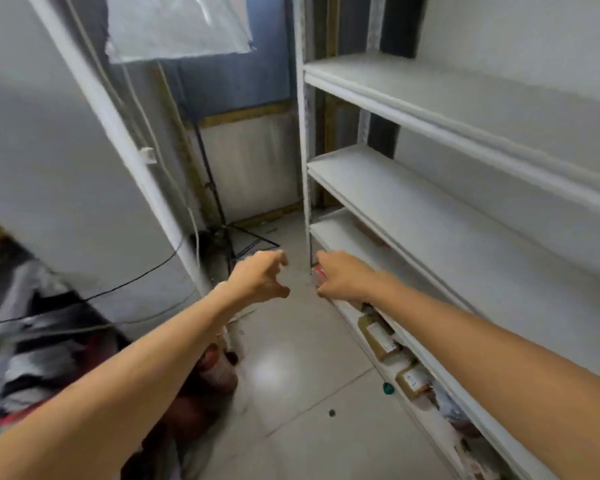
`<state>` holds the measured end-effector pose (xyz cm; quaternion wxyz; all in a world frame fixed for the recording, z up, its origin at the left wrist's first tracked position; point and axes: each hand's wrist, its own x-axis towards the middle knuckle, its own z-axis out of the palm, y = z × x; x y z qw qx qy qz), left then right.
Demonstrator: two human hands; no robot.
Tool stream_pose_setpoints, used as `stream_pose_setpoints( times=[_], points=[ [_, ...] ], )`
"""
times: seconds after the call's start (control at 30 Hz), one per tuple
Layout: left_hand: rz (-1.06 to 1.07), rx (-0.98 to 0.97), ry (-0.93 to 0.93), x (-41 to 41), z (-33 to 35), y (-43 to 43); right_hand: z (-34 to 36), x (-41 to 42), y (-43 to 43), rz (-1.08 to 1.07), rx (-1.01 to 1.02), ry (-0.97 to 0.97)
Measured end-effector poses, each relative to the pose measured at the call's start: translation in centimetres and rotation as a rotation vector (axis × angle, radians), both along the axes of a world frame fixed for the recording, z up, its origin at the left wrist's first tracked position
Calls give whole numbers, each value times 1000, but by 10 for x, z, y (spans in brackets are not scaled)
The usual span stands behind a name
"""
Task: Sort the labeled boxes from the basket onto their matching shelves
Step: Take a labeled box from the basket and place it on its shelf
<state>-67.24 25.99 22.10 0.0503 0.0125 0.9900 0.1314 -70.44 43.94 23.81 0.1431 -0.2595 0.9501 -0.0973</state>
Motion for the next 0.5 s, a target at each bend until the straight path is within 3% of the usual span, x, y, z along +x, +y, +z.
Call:
stream_pose_setpoints(
  times=[0.3, 0.5],
  points=[
    [521, -8, -19, 143, 16, -147, 1, 73, -193, 573, 0, 83],
    [899, -2, -128, 319, -10, -187, -5, 166, -278, 991, 24, -4]
  ],
)
